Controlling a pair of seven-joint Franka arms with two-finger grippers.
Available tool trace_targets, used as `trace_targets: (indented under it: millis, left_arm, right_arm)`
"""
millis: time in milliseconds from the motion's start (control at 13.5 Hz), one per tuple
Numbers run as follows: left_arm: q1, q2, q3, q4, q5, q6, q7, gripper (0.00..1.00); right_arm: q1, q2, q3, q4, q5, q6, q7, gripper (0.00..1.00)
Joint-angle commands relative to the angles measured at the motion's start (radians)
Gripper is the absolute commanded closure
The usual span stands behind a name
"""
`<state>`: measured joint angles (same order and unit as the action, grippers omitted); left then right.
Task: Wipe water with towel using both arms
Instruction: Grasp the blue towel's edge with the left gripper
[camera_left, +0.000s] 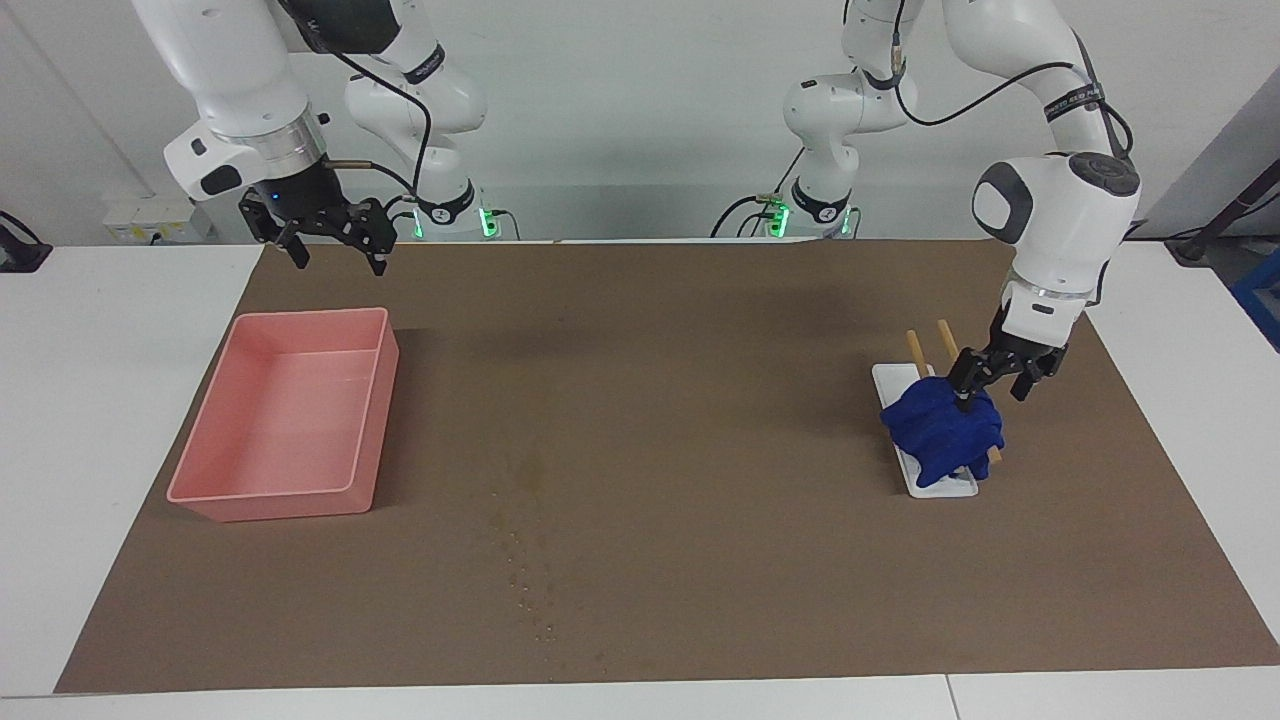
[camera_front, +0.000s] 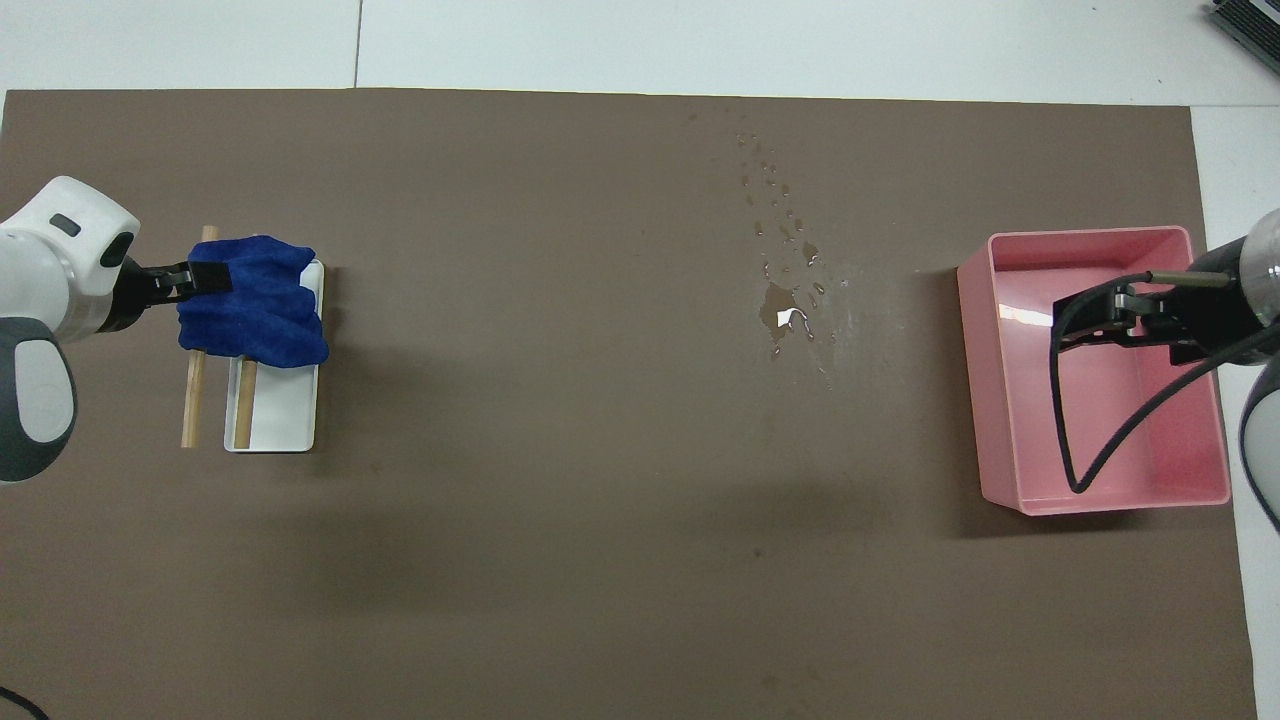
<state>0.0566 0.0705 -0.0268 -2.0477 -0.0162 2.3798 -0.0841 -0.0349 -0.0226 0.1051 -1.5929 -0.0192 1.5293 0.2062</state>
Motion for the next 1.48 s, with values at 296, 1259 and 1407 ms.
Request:
trace_targets:
  millis: [296, 1259, 1407]
  left_arm:
    - [-0.015, -0.008, 0.005, -0.048, 0.005, 0.036, -0.020, 0.60]
    - [-0.015, 0.000, 0.005, 0.011, 0.007, -0.033, -0.006, 1.00]
    - [-0.015, 0.000, 0.007, 0.011, 0.009, -0.033, -0.005, 1.00]
  right_arm:
    - [-0.017, -0.023, 0.007, -0.022, 0.001, -0.005, -0.034, 0.00]
    - [-0.017, -0.030, 0.007, -0.033, 0.001, -0.005, -0.034, 0.00]
    - [-0.017, -0.030, 0.007, -0.035, 0.001, -0.005, -0.034, 0.00]
